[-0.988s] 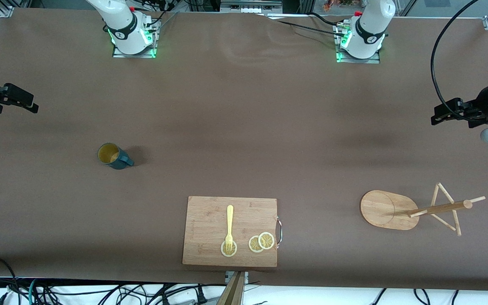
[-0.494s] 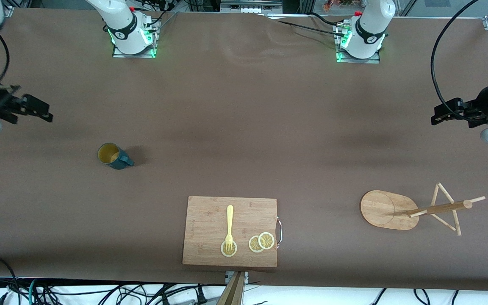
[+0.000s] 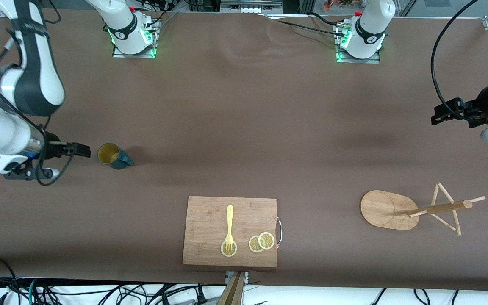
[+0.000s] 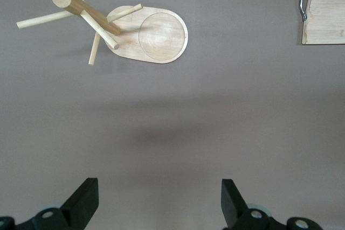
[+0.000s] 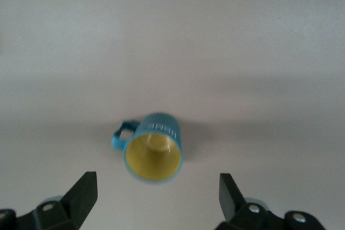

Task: Pass cup and hang on rack
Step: 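Reach the right gripper down to the teal mug and grasp its rim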

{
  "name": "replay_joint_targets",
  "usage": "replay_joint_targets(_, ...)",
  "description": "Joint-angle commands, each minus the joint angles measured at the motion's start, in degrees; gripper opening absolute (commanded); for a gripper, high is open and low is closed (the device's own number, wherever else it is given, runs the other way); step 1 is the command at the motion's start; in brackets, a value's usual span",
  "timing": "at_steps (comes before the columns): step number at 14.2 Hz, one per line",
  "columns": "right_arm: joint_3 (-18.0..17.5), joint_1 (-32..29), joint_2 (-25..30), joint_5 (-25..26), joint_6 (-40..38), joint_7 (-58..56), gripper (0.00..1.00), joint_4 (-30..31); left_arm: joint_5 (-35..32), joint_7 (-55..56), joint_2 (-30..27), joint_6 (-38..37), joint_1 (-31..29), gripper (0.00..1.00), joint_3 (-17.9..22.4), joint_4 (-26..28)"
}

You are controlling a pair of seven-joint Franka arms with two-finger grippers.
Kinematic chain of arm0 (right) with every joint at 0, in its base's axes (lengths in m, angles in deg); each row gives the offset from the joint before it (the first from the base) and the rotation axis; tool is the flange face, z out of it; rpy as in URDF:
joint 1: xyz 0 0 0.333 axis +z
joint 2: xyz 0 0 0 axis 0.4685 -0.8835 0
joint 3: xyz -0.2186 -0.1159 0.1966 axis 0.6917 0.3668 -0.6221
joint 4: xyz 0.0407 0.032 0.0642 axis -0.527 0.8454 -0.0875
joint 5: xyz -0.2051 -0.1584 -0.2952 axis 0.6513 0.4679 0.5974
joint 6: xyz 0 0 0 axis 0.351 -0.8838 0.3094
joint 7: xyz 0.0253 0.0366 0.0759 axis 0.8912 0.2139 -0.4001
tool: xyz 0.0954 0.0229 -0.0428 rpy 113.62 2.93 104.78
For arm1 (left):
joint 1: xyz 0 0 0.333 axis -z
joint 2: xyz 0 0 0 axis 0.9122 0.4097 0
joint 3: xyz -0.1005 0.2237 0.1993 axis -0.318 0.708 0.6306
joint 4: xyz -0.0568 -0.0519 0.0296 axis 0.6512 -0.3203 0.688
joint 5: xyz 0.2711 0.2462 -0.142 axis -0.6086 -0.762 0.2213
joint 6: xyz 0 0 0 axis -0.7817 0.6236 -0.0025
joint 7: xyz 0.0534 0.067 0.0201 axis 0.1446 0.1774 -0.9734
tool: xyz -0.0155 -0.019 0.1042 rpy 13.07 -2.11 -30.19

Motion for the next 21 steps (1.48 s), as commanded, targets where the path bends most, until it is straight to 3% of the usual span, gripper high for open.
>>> replay_joint_targets(1, 0.25, 0.48, 3.18, -0.39, 8.24, 8.24, 1.0, 9.84, 0.72, -1.06, 0.34, -1.25, -0.02, 1.0, 0.26, -1.48)
replay_joint_targets(3, 0.25, 0.57, 5.19, -0.39, 14.81, 15.1, 1.0, 17.82, 0.72, -1.06, 0.34, -1.25, -0.02, 1.0, 0.26, -1.48)
replay_joint_targets(5, 0.25, 0.57, 8.36, -0.3, 30.34, 16.45, 1.0, 29.77, 0.72, -1.06, 0.25, -1.25, -0.02, 1.0, 0.17, -1.48)
replay_joint_targets(6, 0.25, 0.57, 8.46, -0.48, 35.37, 16.62, 1.0, 32.96, 0.72, -1.06, 0.34, -1.25, -0.02, 1.0, 0.26, -1.48)
replay_joint_targets(9, 0.25, 0.49, 8.2, -0.48, 36.21, 18.56, 0.98, 34.65, 0.72, -1.06, 0.34, -1.25, 0.07, 1.0, 0.17, -1.48)
replay_joint_targets(10, 0.34, 0.57, 7.94, -0.48, 36.21, 18.56, 0.88, 34.66, 0.64, -1.06, 0.34, -1.25, 0.07, 1.0, 0.26, -1.48)
replay_joint_targets(11, 0.34, 0.57, 7.85, -0.48, 36.21, 18.56, 0.59, 34.57, 0.64, -1.06, 0.34, -1.25, -0.02, 1.0, 0.17, -1.39)
replay_joint_targets(13, 0.34, 0.57, 7.67, -0.57, 36.21, 19.08, 0.18, 33.87, 0.55, -0.97, 0.34, -1.25, -0.02, 1.0, 0.17, -1.39)
replay_joint_targets(14, 0.34, 0.57, 7.58, -0.57, 36.13, 19.26, 0.04, 33.52, 0.55, -0.97, 0.34, -1.25, 0.07, 1.0, 0.17, -1.47)
replay_joint_targets(15, 0.34, 0.57, 7.58, -0.48, 36.21, 19.17, 0.0, 33.43, 0.55, -0.97, 0.34, -1.25, 0.07, 1.0, 0.17, -1.48)
replay_joint_targets(19, 0.34, 0.57, 7.84, 0.14, 34.73, 16.72, 0.0, 32.12, 0.55, -0.97, 0.25, -1.25, 0.07, 1.0, 0.17, -1.39)
replay_joint_targets(21, 0.25, 0.57, 7.76, 0.14, 26.24, 16.01, 0.0, 26.61, 0.64, -0.97, 0.34, -1.25, -0.02, 1.0, 0.17, -1.48)
